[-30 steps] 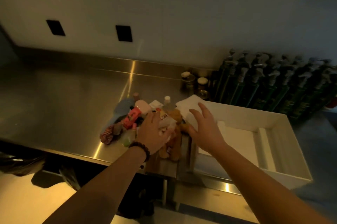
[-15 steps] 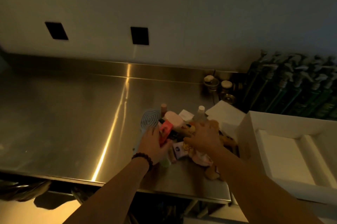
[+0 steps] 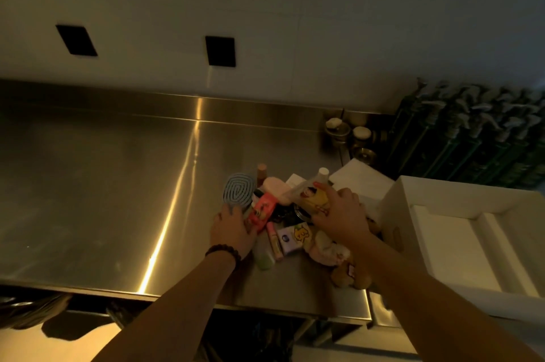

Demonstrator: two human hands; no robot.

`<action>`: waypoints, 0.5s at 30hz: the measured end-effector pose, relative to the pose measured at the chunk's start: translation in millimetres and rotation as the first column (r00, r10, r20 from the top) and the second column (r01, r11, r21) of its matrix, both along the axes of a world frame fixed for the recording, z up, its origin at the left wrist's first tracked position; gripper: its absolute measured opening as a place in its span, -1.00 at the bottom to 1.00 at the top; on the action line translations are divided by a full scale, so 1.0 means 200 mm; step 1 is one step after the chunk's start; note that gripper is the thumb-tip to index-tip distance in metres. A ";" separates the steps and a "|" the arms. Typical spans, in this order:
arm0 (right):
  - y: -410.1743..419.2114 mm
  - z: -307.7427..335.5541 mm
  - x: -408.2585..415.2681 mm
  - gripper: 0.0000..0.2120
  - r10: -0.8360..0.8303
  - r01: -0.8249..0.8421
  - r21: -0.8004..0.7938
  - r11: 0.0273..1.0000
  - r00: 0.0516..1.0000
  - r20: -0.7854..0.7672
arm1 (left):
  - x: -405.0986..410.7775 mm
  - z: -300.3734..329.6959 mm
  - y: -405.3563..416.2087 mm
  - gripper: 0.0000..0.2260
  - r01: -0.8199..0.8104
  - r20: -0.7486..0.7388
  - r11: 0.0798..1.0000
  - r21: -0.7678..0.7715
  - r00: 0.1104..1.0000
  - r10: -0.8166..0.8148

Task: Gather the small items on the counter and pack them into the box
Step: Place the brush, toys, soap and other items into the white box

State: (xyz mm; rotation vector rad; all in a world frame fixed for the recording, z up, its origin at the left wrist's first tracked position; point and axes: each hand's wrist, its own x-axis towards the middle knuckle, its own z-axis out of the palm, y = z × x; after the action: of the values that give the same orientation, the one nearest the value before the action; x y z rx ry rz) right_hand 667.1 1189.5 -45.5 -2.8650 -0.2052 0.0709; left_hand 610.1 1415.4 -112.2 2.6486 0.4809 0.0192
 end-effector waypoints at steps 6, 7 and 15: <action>-0.06 0.00 -0.03 -0.25 0.035 -0.035 0.023 0.999 0.999 -0.018 | -0.04 0.01 0.01 -0.36 -0.146 -0.081 0.986 -0.082 0.987 0.139; -0.07 -0.01 -0.04 -0.25 0.041 -0.040 0.030 0.999 0.999 -0.016 | -0.05 0.01 0.01 -0.40 -0.169 -0.081 0.979 -0.113 0.984 0.161; -0.08 0.00 -0.04 -0.25 0.108 -0.113 0.078 0.991 0.992 0.061 | -0.13 0.10 0.07 -0.60 -0.233 0.102 0.940 -0.249 0.959 0.265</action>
State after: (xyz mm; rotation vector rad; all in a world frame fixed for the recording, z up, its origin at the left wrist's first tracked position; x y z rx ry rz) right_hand 659.0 1173.3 -46.4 -2.7749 -0.3693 0.0026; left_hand 584.5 1429.3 -92.8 2.3222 0.7233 0.2055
